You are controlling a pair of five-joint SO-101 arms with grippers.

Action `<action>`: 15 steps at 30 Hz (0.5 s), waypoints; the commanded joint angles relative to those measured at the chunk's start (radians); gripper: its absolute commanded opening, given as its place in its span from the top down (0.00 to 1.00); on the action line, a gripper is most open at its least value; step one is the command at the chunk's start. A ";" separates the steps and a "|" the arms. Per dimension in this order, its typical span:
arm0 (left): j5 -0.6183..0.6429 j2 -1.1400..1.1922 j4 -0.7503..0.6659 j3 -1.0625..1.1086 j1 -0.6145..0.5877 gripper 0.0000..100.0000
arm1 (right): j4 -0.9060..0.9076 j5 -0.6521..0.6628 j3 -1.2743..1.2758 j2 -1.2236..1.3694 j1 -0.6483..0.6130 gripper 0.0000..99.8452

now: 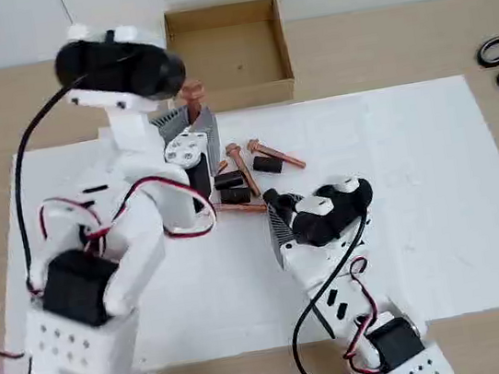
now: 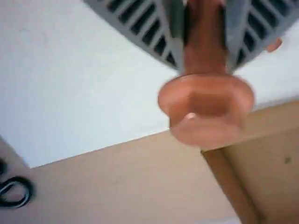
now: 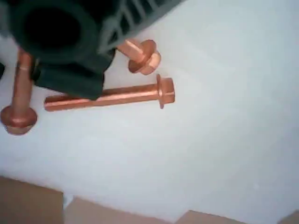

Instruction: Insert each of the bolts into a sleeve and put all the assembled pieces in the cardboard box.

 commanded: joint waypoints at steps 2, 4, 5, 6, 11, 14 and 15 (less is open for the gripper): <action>0.006 -0.126 -0.037 -0.053 0.041 0.99 | -0.025 -0.012 0.011 -0.018 -0.001 1.00; 0.023 -0.189 -0.032 -0.018 0.046 0.99 | -0.025 -0.012 0.012 -0.018 -0.010 1.00; 0.041 -0.227 -0.032 0.012 0.046 0.99 | -0.024 -0.012 0.012 -0.018 -0.015 1.00; 0.055 -0.270 -0.032 0.042 0.046 0.99 | -0.024 -0.012 0.012 -0.018 -0.021 1.00; 0.057 -0.479 -0.086 0.317 0.043 0.99 | -0.024 -0.012 0.014 -0.018 -0.021 1.00; 0.057 -0.554 -0.281 0.536 0.040 0.99 | -0.024 -0.012 0.017 -0.018 -0.021 1.00; 0.057 -0.569 -0.358 0.604 0.038 0.99 | -0.024 -0.012 0.017 -0.018 -0.021 1.00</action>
